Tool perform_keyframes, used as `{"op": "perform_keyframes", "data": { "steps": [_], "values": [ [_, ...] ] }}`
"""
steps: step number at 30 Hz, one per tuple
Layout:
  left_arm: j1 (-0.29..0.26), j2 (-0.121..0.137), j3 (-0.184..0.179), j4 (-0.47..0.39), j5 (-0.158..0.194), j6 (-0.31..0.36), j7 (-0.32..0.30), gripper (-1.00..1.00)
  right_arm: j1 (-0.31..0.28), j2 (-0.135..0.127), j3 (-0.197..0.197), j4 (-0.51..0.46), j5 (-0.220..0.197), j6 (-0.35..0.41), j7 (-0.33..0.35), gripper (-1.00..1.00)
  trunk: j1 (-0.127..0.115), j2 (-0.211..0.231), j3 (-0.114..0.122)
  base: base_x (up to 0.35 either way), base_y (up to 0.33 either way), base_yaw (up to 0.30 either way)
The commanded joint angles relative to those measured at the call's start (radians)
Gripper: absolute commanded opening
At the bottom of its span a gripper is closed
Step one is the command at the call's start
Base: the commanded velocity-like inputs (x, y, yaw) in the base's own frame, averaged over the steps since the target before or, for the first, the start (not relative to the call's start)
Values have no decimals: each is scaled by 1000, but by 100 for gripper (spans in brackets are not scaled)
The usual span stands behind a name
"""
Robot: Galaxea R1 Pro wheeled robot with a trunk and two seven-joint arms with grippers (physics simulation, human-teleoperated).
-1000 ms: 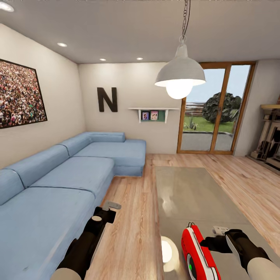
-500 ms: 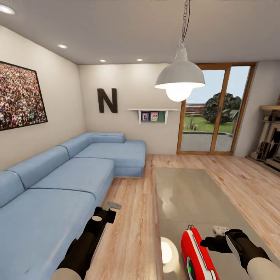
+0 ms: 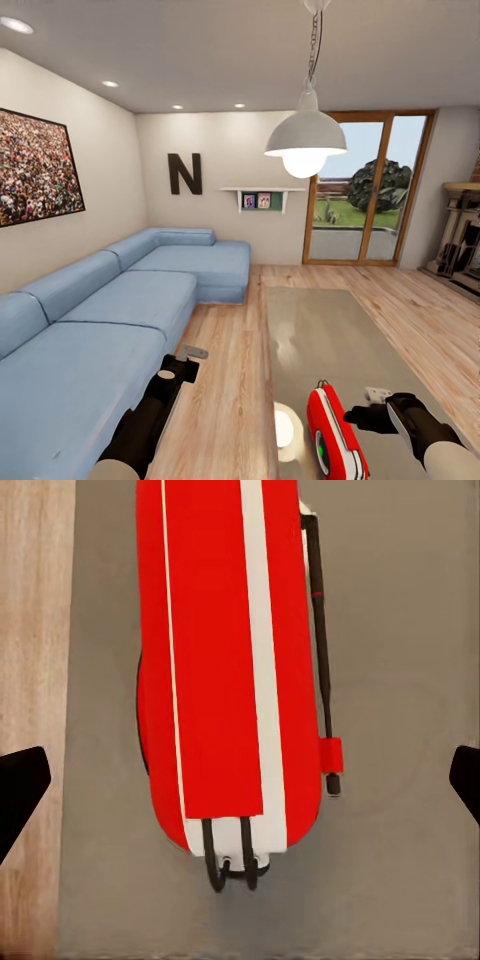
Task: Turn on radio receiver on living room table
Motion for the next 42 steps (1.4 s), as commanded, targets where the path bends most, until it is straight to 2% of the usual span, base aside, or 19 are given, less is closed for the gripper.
{"op": "perform_keyframes", "data": {
  "steps": [1, 24, 37, 40, 41, 42],
  "values": [
    [0, 1, 0, 0, 0, 0, 0, -100, 0, 0, 0, 0, 0, 0, 0, 100, -4, 7, 3, -322, 0, 0],
    [0, 0, -3, 19, 0, 0, 1, -100, 0, 0, 0, 0, 1, -1, -1, 100, -92, 168, 75, -331, 0, 0],
    [0, 1, -2, 18, 0, -1, 1, -100, 0, 4, 0, 3, 1, -5, -8, 100, -142, 259, 116, -35, 0, 0],
    [0, 0, -2, 19, 0, -2, 2, -100, 1, 4, 0, 46, 0, -68, -8, 100, -153, 280, 125, 0, 0, 0],
    [0, 0, -2, 19, 0, -2, 2, -100, 1, 4, 0, 68, 0, -108, -9, 100, -157, 287, 129, 0, 0, 0],
    [0, 3, -1, 19, -1, -2, 2, -100, 1, 5, 0, 115, -1, -196, -12, 100, -161, 294, 132, 0, 0, 0]
  ]
}}
